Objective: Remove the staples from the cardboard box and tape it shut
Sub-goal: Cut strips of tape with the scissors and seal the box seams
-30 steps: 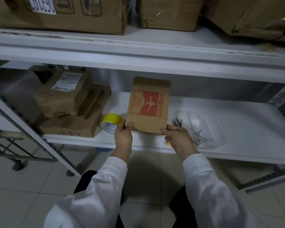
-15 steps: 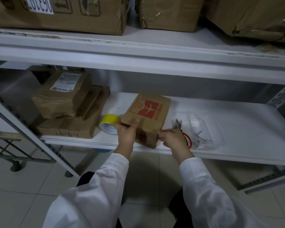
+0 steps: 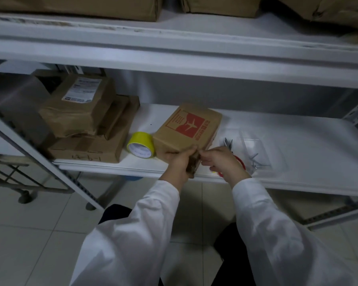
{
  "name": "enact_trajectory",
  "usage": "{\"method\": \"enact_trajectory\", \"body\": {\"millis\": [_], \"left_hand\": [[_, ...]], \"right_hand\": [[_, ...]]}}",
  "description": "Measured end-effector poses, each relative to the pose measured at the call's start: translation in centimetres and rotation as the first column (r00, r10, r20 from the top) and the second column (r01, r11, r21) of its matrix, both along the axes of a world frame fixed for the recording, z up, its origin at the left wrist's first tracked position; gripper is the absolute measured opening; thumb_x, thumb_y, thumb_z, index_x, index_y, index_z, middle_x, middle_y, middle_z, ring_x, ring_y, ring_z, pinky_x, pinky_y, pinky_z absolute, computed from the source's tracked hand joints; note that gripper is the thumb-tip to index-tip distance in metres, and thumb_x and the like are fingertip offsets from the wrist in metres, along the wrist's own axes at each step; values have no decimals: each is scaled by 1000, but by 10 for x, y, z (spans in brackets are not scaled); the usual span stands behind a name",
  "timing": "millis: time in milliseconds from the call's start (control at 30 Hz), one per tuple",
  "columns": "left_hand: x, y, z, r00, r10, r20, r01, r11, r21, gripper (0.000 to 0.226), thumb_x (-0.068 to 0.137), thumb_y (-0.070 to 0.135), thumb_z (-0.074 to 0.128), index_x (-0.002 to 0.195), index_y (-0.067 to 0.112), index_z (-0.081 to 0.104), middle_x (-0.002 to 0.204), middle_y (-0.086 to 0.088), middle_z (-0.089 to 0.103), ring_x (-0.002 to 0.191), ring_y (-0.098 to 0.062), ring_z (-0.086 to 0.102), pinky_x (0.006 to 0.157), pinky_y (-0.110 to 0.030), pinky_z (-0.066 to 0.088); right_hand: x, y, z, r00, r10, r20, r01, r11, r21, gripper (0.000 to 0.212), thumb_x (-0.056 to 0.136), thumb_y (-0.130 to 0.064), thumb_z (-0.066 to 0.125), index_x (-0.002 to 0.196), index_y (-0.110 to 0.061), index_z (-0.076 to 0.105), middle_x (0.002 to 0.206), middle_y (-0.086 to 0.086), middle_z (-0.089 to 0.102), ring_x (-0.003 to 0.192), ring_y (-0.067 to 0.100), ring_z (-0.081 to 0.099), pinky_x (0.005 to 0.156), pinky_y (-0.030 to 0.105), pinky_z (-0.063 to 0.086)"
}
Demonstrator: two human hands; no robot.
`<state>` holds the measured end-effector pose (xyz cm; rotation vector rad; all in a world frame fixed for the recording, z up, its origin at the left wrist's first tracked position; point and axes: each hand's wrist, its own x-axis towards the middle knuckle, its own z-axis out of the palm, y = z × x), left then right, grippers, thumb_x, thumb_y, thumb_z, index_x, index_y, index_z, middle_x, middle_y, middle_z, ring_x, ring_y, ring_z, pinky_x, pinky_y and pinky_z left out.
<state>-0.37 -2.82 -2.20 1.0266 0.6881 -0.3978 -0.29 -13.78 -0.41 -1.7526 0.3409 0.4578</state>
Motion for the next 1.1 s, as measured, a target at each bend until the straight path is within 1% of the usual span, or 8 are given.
{"method": "enact_trajectory", "body": {"millis": [133, 267, 400, 567, 667, 867, 933, 1100], "left_hand": [[4, 9, 5, 997, 80, 23, -80, 997, -6, 53, 91, 12, 58, 138, 13, 34, 135, -14, 49, 112, -34, 49, 82, -51, 44], [2, 9, 8, 997, 70, 38, -71, 997, 23, 53, 92, 6, 54, 139, 14, 30, 141, -11, 41, 129, -36, 38, 92, -61, 41], [2, 17, 10, 999, 28, 21, -29, 996, 82, 52, 92, 7, 55, 137, 16, 31, 131, -10, 45, 118, -35, 45, 82, -53, 44], [6, 32, 6, 994, -80, 81, 51, 950, 308, 52, 95, 17, 51, 142, 16, 30, 139, -14, 46, 124, -35, 47, 87, -39, 41], [13, 40, 3, 980, -122, 156, 33, 878, 478, 56, 96, 24, 47, 147, 23, 24, 138, -7, 48, 122, -31, 48, 100, -45, 42], [24, 55, 6, 980, -78, 184, -44, 815, 578, 43, 97, 30, 41, 139, 25, 41, 129, -10, 54, 116, -36, 50, 98, -53, 45], [24, 58, 6, 976, -19, 218, -112, 810, 576, 36, 96, 27, 44, 130, 19, 52, 119, -9, 59, 113, -35, 53, 99, -50, 45], [21, 56, 10, 966, 31, 258, -178, 802, 570, 34, 98, 26, 43, 127, 15, 54, 117, -9, 61, 105, -30, 54, 100, -46, 44]], "right_hand": [[16, -9, 0, 982, -168, 86, 169, 986, 3, 15, 88, -19, 63, 102, -14, 60, 103, 7, 65, 100, 24, 62, 92, 37, 45], [28, -16, -6, 949, -295, 108, 297, 955, 0, 67, 87, -32, 64, 143, -17, 33, 144, 10, 42, 127, 30, 46, 106, 48, 38], [33, -17, -9, 969, -247, -5, 245, 958, 146, 88, 90, -34, 61, 150, -28, -3, 150, 8, 33, 127, 37, 45, 101, 55, 42], [35, -9, -16, 971, -238, -4, 235, 957, 170, 73, 87, -23, 66, 141, -24, 16, 133, 10, 51, 114, 36, 56, 89, 45, 51], [38, -10, -23, 966, -260, -5, 255, 941, 221, 91, 83, -23, 71, 146, -29, 5, 126, 6, 55, 103, 30, 62, 73, 35, 54], [47, -23, -21, 889, -450, 84, 446, 893, 56, 31, 84, -34, 64, 105, -17, 49, 102, 7, 59, 95, 26, 56, 79, 40, 49], [49, -31, -22, 895, -438, 81, 441, 897, -19, 28, 81, -30, 63, 98, -10, 56, 93, 10, 62, 91, 29, 60, 81, 40, 50], [40, -32, -15, 912, -410, 16, 408, 910, 73, 22, 91, -17, 54, 106, -2, 53, 99, 18, 60, 108, 36, 60, 78, 38, 52]]}}
